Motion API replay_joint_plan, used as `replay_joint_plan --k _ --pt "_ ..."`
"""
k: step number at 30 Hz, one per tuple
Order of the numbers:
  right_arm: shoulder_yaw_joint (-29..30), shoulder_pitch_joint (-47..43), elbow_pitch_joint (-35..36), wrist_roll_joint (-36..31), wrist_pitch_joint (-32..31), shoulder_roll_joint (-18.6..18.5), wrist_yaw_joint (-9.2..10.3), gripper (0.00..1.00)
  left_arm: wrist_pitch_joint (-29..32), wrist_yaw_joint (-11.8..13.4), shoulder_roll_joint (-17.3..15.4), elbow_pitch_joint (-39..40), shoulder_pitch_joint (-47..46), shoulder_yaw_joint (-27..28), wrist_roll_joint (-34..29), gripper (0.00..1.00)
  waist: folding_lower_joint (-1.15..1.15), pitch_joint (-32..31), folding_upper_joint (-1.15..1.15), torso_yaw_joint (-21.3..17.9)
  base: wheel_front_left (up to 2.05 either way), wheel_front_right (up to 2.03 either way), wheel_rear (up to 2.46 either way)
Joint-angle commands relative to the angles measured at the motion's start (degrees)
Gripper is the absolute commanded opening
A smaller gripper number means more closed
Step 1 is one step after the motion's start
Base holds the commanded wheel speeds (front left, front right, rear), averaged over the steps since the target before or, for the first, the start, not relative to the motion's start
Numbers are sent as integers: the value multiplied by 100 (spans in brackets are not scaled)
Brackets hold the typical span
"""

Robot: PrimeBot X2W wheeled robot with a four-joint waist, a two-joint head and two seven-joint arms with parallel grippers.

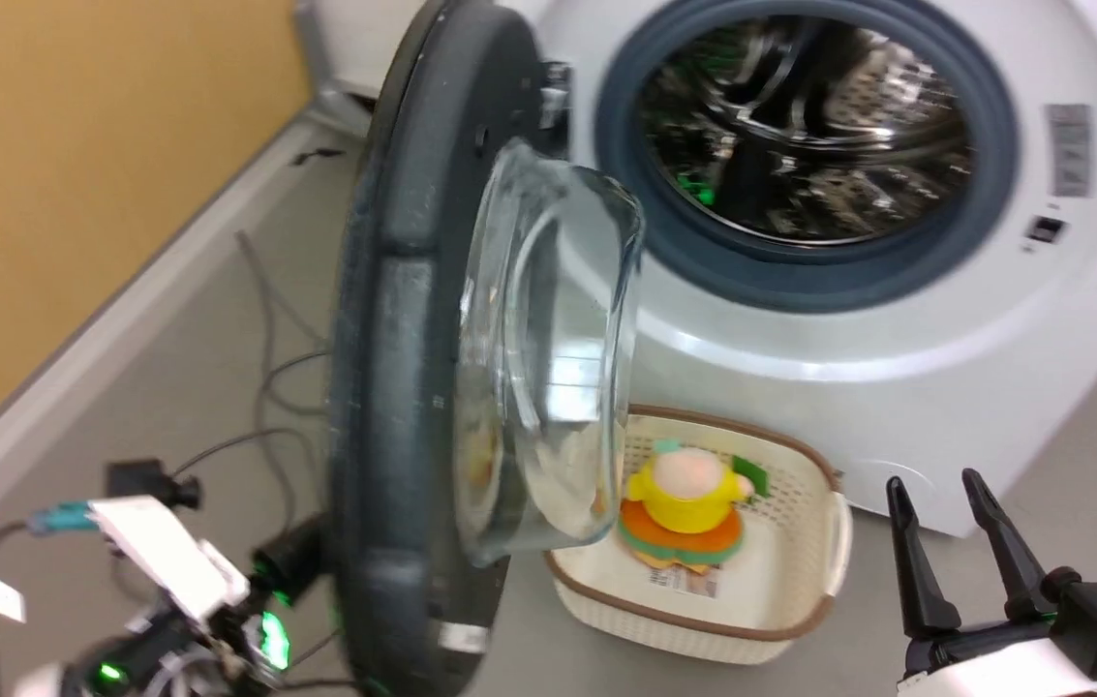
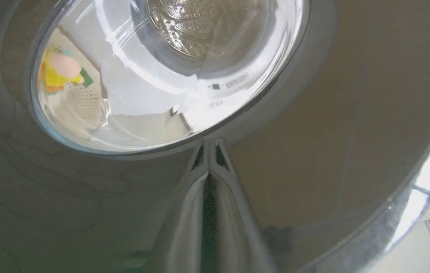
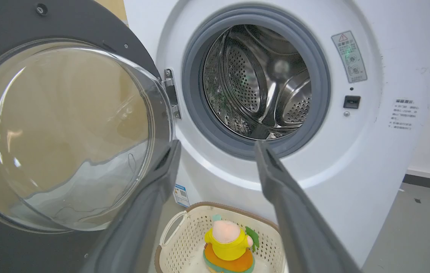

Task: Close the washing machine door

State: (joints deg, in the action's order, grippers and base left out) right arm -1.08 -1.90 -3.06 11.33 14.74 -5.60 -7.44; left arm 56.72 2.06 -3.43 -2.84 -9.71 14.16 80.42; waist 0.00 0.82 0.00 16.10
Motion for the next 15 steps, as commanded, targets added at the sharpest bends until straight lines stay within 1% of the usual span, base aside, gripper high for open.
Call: replay_joint_plan --k 1,3,7,11,13,14,15 --pt "-7 -76 0 -16 26 -24 -5 100 -127 43 51 130 202 -282 265 0 0 5 0 -303 0 0 0" --pt "-20 -73 -2 -23 26 -43 -5 100 -373 55 53 270 371 -636 544 0 0 39 0 -499 0 0 0" --pt "-44 -14 14 -33 26 -75 -5 100 -969 -30 54 477 588 -1266 906 0 0 147 0 -957 0 0 0" --pt "-63 42 27 -45 26 -89 -5 100 -1511 -157 54 478 584 -1803 1065 0 0 292 0 -1422 0 0 0" --pt "-103 73 24 -49 26 -84 -5 100 -1808 -222 55 429 521 -2021 1103 0 0 370 0 -1706 0 0 0" --pt "-97 100 34 -44 26 -74 -5 100 -2092 -279 55 359 427 -2213 1132 0 0 438 0 -1957 0 0 0" --pt "-81 100 41 -42 26 -66 -5 100 -2234 -298 55 311 369 -2301 1131 0 0 470 0 -2067 0 0 0"
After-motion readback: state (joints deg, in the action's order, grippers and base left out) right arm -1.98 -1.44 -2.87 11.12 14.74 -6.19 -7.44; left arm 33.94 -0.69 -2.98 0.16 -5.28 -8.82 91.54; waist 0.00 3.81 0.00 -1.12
